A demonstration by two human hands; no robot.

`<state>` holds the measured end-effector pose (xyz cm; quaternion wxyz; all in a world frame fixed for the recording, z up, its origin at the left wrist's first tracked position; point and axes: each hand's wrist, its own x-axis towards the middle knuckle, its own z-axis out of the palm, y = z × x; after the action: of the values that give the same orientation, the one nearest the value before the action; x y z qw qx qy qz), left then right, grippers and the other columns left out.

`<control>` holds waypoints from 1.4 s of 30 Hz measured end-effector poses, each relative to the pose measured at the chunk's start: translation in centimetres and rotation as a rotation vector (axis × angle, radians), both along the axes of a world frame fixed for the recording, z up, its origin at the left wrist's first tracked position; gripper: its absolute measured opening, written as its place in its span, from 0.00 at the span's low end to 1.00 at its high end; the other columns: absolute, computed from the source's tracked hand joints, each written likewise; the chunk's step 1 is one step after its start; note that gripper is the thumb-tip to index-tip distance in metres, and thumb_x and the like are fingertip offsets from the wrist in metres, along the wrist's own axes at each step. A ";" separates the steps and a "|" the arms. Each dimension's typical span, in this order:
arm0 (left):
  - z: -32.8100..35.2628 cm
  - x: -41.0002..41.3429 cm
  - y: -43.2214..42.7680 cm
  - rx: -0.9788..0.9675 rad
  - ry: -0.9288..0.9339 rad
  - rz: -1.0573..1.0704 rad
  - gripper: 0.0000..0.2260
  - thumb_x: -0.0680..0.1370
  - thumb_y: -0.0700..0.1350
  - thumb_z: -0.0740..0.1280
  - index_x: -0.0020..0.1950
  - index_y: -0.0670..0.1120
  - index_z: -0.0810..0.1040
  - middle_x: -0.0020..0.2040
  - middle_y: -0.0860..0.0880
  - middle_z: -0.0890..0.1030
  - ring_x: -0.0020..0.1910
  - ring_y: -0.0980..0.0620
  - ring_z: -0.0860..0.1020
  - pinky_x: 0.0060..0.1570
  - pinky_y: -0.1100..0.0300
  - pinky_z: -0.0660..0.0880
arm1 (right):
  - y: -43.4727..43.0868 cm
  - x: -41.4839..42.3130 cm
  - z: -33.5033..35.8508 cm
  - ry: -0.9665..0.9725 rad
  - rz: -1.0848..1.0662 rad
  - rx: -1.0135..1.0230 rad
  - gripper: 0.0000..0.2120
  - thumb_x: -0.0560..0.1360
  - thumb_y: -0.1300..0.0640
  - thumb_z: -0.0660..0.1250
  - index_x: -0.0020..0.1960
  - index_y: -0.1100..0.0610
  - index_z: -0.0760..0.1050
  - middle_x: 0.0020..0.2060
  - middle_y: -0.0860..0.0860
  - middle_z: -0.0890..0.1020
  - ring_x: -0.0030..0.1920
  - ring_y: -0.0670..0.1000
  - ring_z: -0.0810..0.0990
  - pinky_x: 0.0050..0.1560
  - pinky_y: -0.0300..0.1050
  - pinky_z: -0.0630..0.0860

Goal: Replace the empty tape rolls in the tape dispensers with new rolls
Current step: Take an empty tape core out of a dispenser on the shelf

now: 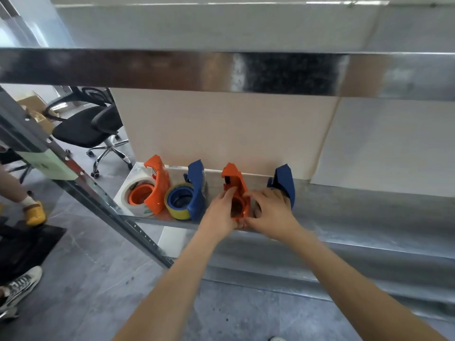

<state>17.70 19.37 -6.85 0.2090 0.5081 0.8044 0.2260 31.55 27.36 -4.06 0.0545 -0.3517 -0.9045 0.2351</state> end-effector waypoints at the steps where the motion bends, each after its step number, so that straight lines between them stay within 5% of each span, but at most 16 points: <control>1: 0.0 0.0 0.0 -0.002 0.012 0.009 0.40 0.66 0.48 0.75 0.73 0.51 0.60 0.67 0.47 0.72 0.64 0.46 0.72 0.63 0.51 0.72 | 0.0 0.0 0.0 0.013 -0.002 0.015 0.23 0.70 0.40 0.67 0.63 0.40 0.70 0.57 0.46 0.76 0.61 0.53 0.70 0.62 0.51 0.64; 9: -0.1 -2.4 -0.2 -0.015 0.106 -0.025 0.25 0.65 0.51 0.71 0.61 0.56 0.70 0.55 0.53 0.79 0.55 0.48 0.77 0.54 0.51 0.76 | 1.5 1.5 -0.6 0.061 0.036 0.241 0.10 0.73 0.53 0.62 0.52 0.46 0.76 0.48 0.44 0.79 0.53 0.53 0.73 0.56 0.49 0.64; 17: 0.7 -3.4 -0.3 -0.036 0.056 -0.080 0.28 0.62 0.51 0.75 0.61 0.51 0.74 0.58 0.51 0.79 0.57 0.49 0.76 0.59 0.58 0.72 | 1.5 1.3 -0.1 0.038 0.139 0.174 0.15 0.71 0.49 0.62 0.57 0.44 0.75 0.53 0.40 0.78 0.57 0.50 0.70 0.58 0.47 0.61; 21: 0.8 -3.2 -0.1 -0.103 0.044 -0.094 0.31 0.62 0.55 0.73 0.64 0.55 0.70 0.61 0.51 0.72 0.60 0.47 0.72 0.62 0.51 0.72 | 1.8 1.3 0.1 -0.033 0.166 0.151 0.20 0.70 0.42 0.66 0.61 0.43 0.73 0.57 0.40 0.76 0.60 0.49 0.68 0.61 0.49 0.61; 32: 4.4 -3.6 -0.5 -0.027 -0.028 -0.063 0.39 0.59 0.53 0.73 0.68 0.57 0.65 0.62 0.53 0.74 0.61 0.49 0.71 0.61 0.51 0.72 | 0.9 0.1 0.2 -0.104 0.115 0.226 0.15 0.73 0.42 0.66 0.57 0.47 0.74 0.57 0.45 0.76 0.63 0.52 0.68 0.64 0.54 0.59; 37: 8.2 -3.7 -0.7 0.195 -0.050 -0.014 0.38 0.58 0.52 0.76 0.66 0.56 0.67 0.63 0.52 0.71 0.61 0.51 0.71 0.60 0.55 0.72 | 0.2 -0.4 3.3 -0.025 -0.048 0.011 0.27 0.74 0.33 0.58 0.71 0.39 0.62 0.64 0.49 0.73 0.65 0.56 0.68 0.62 0.56 0.63; 40: 10.4 -3.3 -0.8 0.319 -0.017 -0.039 0.40 0.56 0.50 0.81 0.65 0.52 0.70 0.61 0.51 0.71 0.59 0.54 0.72 0.59 0.62 0.71 | 0.2 -1.2 5.9 0.330 -0.221 -0.537 0.32 0.73 0.30 0.58 0.70 0.48 0.67 0.61 0.49 0.78 0.61 0.53 0.76 0.61 0.48 0.69; 42: 11.4 -2.7 -0.8 0.332 -0.019 -0.039 0.41 0.56 0.52 0.81 0.66 0.53 0.70 0.61 0.52 0.70 0.58 0.56 0.72 0.57 0.64 0.71 | 0.4 -1.5 7.0 0.470 -0.207 -0.671 0.23 0.76 0.39 0.63 0.63 0.53 0.74 0.53 0.52 0.83 0.54 0.51 0.81 0.61 0.48 0.74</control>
<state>15.04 18.60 4.53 0.1342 0.5488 0.7441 0.3564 30.09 27.77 2.92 0.1653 -0.3759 -0.7005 0.5836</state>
